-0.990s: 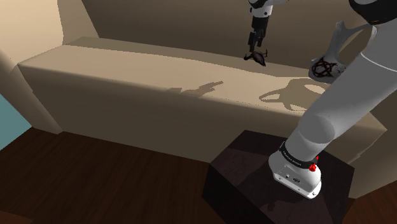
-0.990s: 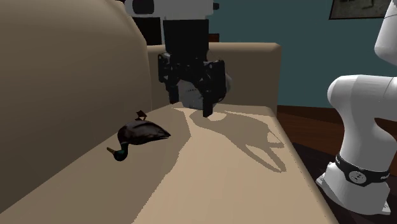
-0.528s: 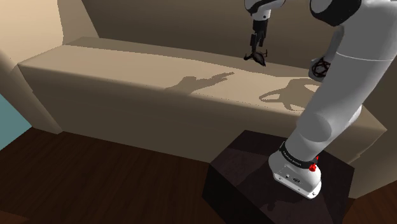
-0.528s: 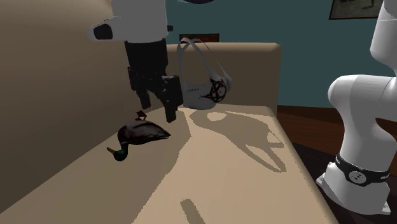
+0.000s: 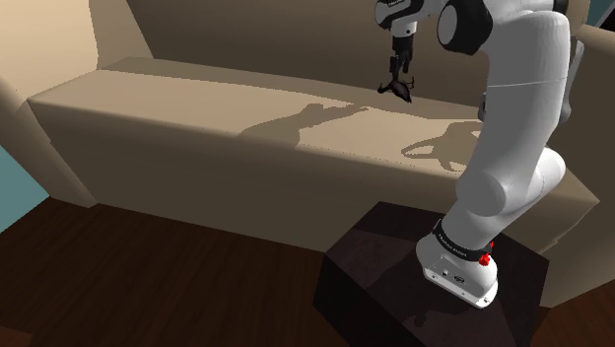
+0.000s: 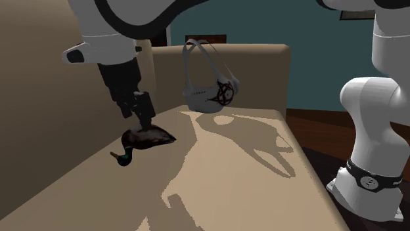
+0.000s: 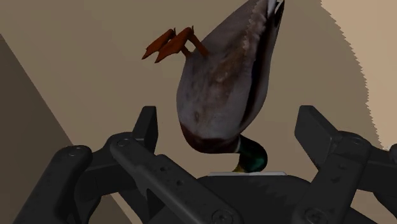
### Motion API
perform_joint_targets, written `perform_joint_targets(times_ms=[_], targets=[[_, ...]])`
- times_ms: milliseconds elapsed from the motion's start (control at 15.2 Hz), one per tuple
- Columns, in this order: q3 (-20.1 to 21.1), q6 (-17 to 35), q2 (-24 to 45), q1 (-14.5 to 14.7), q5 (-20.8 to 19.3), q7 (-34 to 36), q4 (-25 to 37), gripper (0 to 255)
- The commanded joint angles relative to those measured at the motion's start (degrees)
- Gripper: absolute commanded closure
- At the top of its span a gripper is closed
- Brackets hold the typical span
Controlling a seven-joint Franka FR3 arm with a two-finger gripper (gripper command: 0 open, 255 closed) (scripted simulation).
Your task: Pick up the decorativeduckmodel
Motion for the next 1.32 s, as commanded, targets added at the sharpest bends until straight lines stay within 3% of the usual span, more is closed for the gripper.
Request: perform_joint_targets(times_ms=[0,462,528,1254], targets=[[0.1,0.8,1.1,-0.4,0.2,-0.2,0.2,0],[0.3,4.6,2.0,-0.4,0.4,0.3,-2.7,0],[0.3,4.5,2.3,-0.4,0.5,0.3,-2.4,255],[0.2,3.3,1.7,-0.4,0.3,0.1,-1.7,255]])
